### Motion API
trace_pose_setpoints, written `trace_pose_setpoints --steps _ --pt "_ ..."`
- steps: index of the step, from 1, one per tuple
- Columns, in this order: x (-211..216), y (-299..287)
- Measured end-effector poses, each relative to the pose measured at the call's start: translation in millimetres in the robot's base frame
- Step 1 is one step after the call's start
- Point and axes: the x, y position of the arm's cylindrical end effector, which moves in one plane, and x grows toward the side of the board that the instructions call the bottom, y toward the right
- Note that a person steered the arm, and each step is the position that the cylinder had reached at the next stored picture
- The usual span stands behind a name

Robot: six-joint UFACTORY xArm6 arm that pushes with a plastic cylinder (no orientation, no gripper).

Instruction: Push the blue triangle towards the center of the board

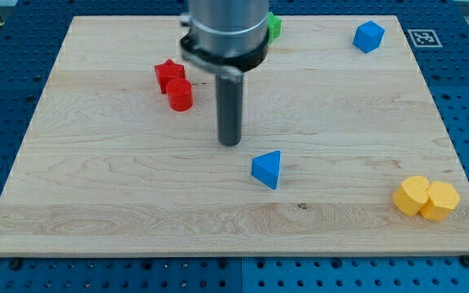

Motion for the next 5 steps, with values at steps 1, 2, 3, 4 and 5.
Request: trace_pose_setpoints --steps 1,2,3,4,5 --pt "36.6 -14.8" --pt "41.4 -6.2" --pt "62.0 38.4" --pt "66.3 64.6" --pt "58.9 68.8"
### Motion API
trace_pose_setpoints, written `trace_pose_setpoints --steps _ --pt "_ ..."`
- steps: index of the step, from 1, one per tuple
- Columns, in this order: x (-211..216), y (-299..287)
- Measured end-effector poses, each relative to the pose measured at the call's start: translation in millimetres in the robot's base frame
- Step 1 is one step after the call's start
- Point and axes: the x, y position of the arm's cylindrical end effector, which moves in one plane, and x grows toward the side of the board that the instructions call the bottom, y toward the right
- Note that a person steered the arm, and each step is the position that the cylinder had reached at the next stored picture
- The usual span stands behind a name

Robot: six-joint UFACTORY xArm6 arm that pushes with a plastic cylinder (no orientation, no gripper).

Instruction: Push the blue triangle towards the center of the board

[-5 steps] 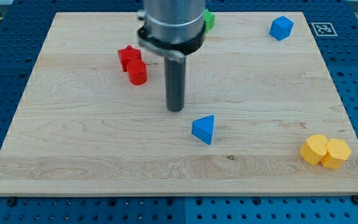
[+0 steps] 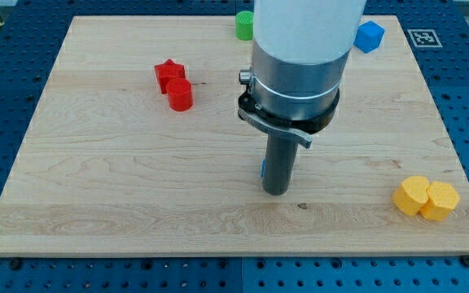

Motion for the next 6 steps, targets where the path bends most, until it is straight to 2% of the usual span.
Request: trace_pose_setpoints --steps 6 --pt "-86.0 5.1"
